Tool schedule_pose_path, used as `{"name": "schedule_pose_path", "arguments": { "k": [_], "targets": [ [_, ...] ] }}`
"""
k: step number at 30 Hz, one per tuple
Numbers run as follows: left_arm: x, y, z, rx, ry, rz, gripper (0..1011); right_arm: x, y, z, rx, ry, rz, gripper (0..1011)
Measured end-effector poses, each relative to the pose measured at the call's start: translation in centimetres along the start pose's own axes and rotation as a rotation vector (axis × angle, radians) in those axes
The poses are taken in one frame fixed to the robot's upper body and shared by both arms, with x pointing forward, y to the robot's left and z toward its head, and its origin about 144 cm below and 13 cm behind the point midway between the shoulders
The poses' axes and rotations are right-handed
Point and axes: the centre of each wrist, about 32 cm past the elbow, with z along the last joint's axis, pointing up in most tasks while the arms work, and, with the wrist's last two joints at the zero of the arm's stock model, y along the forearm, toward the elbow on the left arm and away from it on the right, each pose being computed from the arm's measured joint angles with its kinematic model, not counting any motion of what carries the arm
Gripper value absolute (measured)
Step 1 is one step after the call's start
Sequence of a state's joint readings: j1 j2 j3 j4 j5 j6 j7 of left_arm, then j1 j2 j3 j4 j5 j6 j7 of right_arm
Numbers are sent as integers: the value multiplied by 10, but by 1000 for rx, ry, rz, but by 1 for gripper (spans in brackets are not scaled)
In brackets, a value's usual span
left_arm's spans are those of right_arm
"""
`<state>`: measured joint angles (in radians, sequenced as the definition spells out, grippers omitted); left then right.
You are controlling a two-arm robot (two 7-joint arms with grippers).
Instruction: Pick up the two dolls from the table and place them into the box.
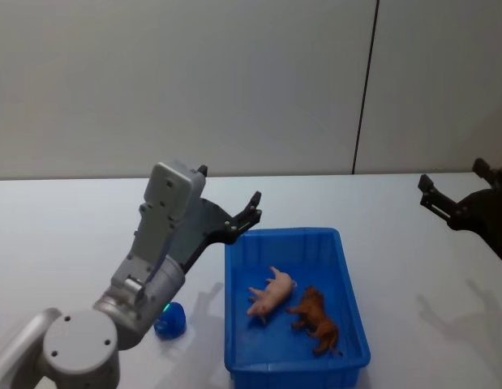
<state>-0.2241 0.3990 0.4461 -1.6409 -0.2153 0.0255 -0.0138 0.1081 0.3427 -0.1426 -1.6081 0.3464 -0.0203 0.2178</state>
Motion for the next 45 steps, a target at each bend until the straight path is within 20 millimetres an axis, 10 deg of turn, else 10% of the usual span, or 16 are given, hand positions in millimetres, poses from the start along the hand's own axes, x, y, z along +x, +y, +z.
{"name": "schedule_pose_path", "arguments": {
  "k": [27,45],
  "targets": [
    [7,93,0,303,97,39,1000,-1,-8,-3,28,-10,-37,1001],
    [7,108,-15,464,144,1,1000,-1,-8,-3,31,-11,-40,1001]
  ]
}}
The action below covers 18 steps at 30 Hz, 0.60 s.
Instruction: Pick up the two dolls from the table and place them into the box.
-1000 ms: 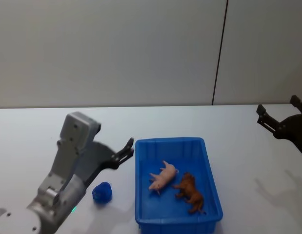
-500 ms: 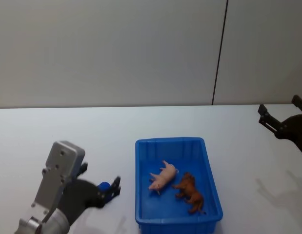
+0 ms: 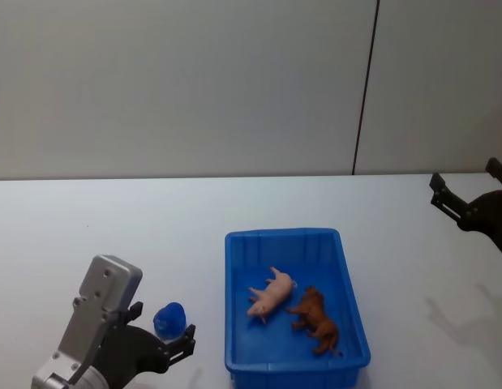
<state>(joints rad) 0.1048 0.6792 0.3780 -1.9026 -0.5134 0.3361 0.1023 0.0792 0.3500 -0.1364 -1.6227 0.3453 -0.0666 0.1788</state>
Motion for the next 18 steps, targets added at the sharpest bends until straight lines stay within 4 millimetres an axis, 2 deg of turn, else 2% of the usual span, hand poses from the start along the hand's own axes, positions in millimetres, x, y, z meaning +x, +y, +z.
{"name": "schedule_pose_path", "arguments": {
  "k": [18],
  "targets": [
    [23,-29,-3,34,-25,-28,1000,0,0,0,1,0,-1,1001]
  ]
}}
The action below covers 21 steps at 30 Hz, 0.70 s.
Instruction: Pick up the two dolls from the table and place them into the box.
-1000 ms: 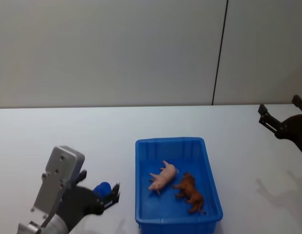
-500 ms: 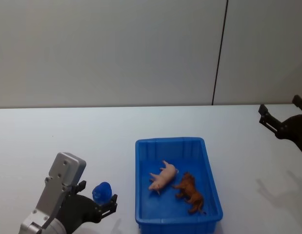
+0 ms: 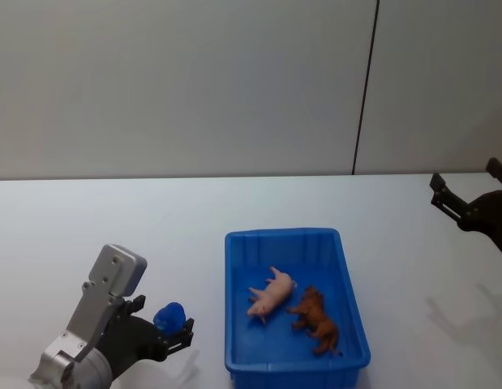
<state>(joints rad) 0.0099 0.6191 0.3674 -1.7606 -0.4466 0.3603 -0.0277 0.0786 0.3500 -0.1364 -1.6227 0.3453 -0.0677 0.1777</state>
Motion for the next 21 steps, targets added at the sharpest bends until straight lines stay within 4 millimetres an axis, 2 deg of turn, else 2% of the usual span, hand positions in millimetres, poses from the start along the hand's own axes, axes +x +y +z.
{"name": "schedule_pose_path", "arguments": {
  "k": [21],
  "targets": [
    [20,-33,-8,42,31,-37,1000,0,0,0,0,0,0,1001]
  ]
}}
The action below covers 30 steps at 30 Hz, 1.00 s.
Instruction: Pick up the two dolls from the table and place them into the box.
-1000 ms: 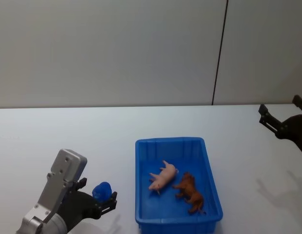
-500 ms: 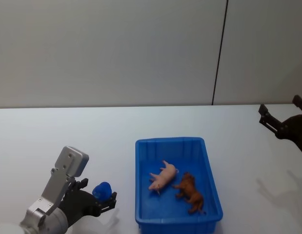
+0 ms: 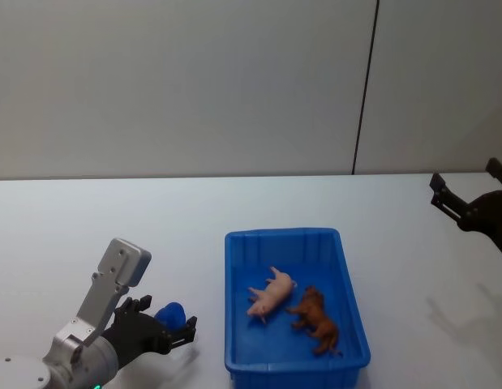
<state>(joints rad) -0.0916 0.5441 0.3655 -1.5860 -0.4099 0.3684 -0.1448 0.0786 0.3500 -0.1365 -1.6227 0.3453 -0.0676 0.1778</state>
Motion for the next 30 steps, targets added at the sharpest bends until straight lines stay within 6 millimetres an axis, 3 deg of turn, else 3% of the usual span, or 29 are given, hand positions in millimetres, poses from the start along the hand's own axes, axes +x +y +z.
{"name": "schedule_pose_path", "arguments": {
  "k": [19,30],
  "targets": [
    [7,-15,-5,49,17,-15,1000,0,0,0,0,0,0,1001],
    [8,-18,-6,63,21,-17,734,0,0,0,0,0,0,1001]
  ]
}}
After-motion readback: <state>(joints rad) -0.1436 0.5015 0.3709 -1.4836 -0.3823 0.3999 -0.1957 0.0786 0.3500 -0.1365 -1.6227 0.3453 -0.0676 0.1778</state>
